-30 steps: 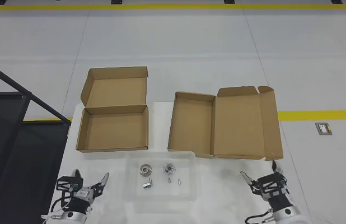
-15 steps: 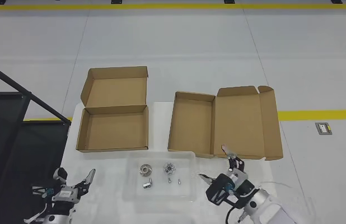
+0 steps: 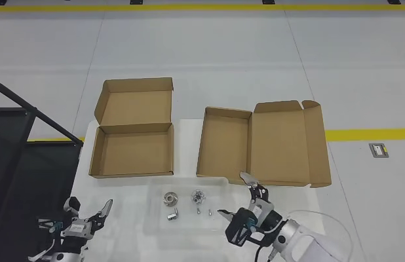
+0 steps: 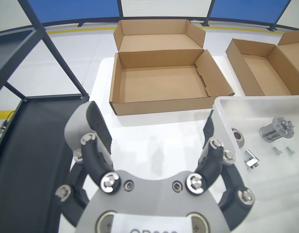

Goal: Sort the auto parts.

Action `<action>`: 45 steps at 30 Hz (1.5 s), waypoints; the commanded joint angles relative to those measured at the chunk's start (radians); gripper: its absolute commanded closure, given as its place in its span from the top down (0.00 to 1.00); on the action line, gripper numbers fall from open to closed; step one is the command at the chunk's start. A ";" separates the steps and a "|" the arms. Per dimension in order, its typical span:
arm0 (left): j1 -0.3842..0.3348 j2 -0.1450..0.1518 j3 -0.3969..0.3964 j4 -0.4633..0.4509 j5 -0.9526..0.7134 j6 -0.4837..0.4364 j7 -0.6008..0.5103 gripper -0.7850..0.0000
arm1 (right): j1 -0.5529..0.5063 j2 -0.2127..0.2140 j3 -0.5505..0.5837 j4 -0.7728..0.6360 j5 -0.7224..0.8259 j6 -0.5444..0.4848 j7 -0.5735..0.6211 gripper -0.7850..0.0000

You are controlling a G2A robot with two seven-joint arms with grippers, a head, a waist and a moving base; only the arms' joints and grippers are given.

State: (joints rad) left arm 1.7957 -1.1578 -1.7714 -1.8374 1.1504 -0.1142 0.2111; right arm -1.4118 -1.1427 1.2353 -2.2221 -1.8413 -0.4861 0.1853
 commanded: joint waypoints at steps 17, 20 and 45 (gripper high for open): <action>-0.062 -0.014 0.016 0.024 -0.058 0.058 -0.070 1.00 | 0.543 -0.136 -0.431 0.548 0.542 -0.150 0.509 1.00; -0.061 -0.015 0.018 0.026 -0.061 0.057 -0.084 1.00 | 0.595 -0.156 -0.468 0.628 0.612 -0.126 0.605 1.00; -0.069 -0.021 0.039 0.015 -0.040 0.043 -0.090 1.00 | 0.656 -0.219 -0.566 0.786 0.575 0.100 0.651 1.00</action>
State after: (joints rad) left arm 1.7253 -1.1782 -1.7347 -1.8239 1.1094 -0.0716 0.1196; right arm -0.7623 -1.3569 0.6730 -1.4544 -1.2686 -0.4001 0.8308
